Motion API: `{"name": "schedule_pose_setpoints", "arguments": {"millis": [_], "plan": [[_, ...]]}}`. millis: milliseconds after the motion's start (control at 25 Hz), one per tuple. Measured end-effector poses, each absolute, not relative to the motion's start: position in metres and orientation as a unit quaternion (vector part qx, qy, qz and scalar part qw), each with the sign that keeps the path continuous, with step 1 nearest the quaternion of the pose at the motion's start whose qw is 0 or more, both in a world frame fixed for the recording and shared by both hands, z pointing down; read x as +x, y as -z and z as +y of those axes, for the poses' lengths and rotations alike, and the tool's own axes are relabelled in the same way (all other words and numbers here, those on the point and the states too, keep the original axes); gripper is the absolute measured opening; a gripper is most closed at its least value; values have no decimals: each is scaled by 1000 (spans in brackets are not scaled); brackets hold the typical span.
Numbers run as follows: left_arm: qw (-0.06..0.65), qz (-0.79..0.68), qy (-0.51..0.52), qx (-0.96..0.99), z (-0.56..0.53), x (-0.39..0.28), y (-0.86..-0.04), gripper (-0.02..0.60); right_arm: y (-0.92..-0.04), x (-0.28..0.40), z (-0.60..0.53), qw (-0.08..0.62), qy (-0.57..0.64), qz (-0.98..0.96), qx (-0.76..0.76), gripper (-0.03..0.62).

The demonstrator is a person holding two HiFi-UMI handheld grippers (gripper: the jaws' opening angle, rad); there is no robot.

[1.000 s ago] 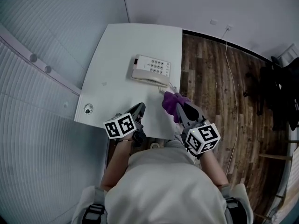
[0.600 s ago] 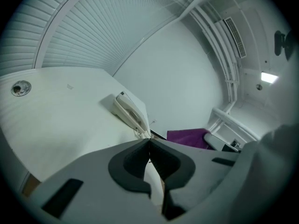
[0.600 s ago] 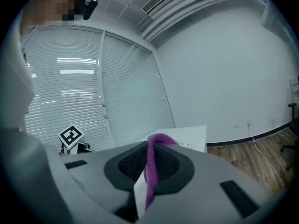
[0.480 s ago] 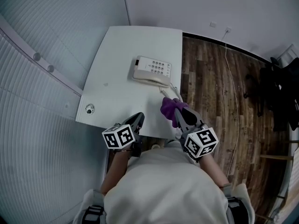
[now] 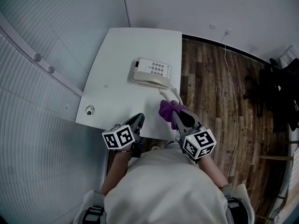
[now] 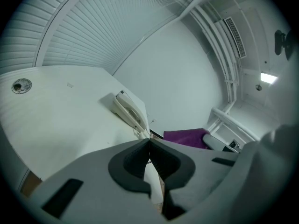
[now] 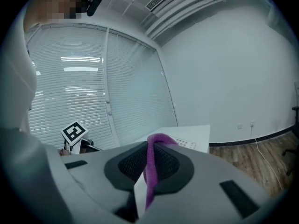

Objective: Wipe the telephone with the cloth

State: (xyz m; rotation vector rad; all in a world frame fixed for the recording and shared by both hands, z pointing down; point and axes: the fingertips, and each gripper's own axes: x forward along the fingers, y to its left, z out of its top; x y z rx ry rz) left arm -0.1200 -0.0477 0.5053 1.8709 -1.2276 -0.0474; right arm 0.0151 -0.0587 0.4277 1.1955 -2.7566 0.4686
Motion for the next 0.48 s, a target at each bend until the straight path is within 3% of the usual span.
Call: {"name": "schedule_pose_setpoints", "arguments": {"millis": [480], "plan": [[443,-496,28,746,-51,-123,-508,21,-429,22,-63,45,-164,-899,403,43]]}}
